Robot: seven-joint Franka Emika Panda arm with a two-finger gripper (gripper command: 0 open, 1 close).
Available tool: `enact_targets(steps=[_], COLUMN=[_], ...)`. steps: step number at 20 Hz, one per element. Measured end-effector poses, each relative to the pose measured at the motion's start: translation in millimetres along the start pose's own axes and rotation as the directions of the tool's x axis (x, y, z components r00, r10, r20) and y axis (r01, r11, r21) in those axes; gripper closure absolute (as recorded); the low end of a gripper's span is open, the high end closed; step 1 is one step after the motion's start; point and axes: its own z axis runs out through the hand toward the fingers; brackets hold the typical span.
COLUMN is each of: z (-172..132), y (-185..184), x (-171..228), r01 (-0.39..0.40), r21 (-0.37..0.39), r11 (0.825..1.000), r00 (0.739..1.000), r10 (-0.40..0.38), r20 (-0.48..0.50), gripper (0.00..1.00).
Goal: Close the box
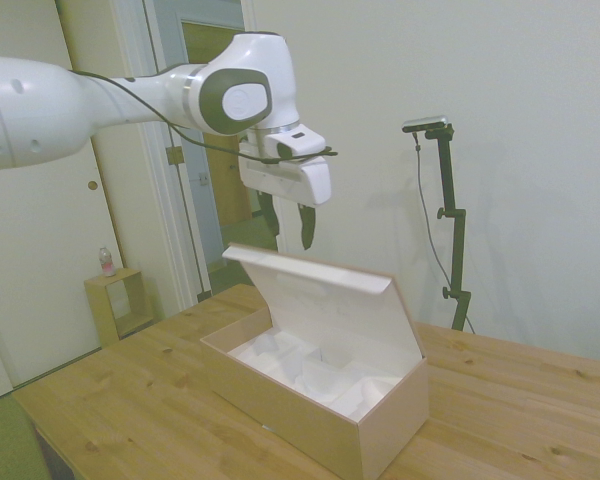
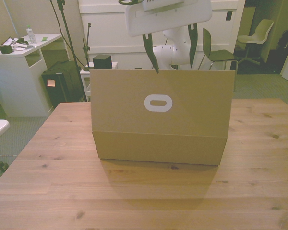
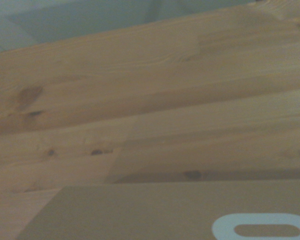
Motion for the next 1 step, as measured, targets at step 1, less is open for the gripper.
enact_targets(steps=[1], z=[-1.3], y=[3.8], x=[-13.5], r01=[-0.002], r21=[0.0], r11=[1.0], r00=[1.0], r10=[0.002], r20=[0.002], gripper=[0.0])
